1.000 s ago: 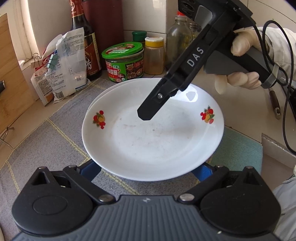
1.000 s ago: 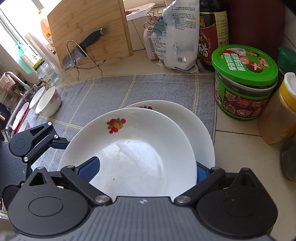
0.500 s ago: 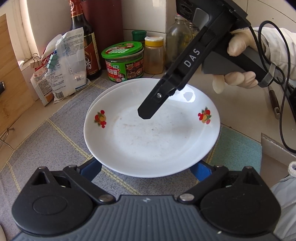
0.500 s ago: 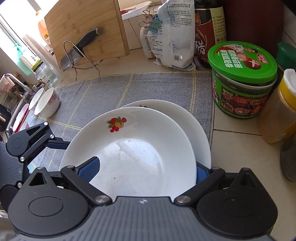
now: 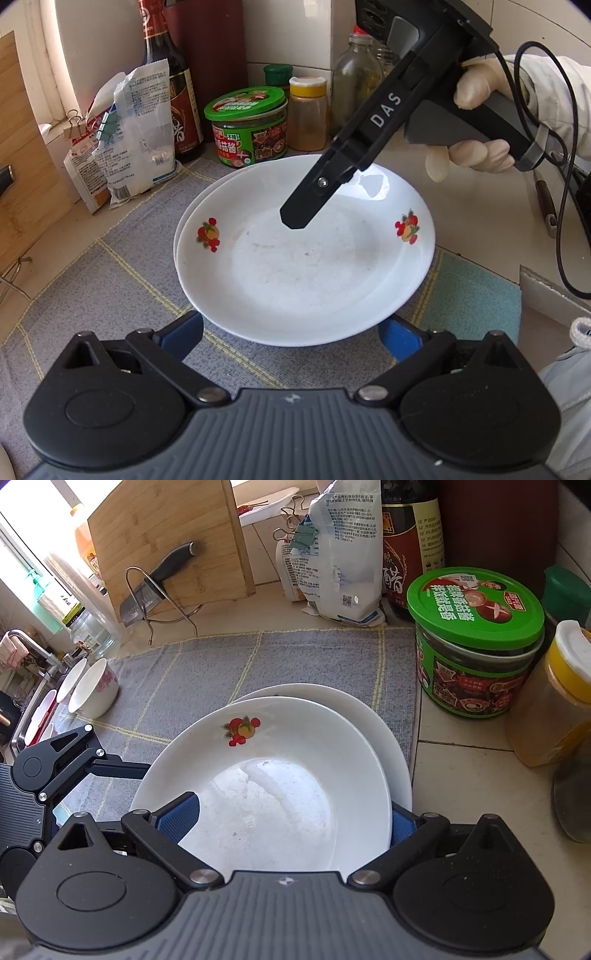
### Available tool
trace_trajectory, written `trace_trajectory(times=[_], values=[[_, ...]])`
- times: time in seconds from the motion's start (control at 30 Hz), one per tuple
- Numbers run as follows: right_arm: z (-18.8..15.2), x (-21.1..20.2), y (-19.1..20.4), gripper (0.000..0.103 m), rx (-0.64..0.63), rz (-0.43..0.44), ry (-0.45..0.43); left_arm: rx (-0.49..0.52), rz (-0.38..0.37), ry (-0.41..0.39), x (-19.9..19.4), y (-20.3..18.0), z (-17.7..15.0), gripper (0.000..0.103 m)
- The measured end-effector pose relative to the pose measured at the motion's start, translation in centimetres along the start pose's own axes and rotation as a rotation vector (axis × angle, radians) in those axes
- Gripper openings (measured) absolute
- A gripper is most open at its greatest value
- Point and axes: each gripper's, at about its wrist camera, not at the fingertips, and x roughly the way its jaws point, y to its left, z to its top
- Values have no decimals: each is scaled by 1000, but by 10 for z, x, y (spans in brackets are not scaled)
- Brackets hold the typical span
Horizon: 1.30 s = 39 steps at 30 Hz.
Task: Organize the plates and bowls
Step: 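Lower the plate onto the stack and open the right gripper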
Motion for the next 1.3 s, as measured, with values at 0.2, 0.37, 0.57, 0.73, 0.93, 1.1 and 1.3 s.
trace_trajectory(times=[0.2,0.37,0.57,0.73,0.93,1.1,1.3], values=[[-1,-6,-1,103,2,-8,-13,17,-1,-1,2,-3,0,101],[-3,-11,-1,103,6,-15,-23,6,2,-8,4,-2,-1,101],[-3,-13,1,103,5,-30,-28,-14,9,-20,6,2,-1,101],[-3,-14,5,103,-4,-54,-23,-11,14,-22,8,2,-2,101],[-3,-13,11,103,-21,-95,-9,-17,18,-25,10,3,-4,101],[-4,-13,18,103,-30,-133,0,-26,16,-32,9,5,-5,101],[-4,-14,20,103,-29,-162,6,-33,16,-40,9,6,-4,101]])
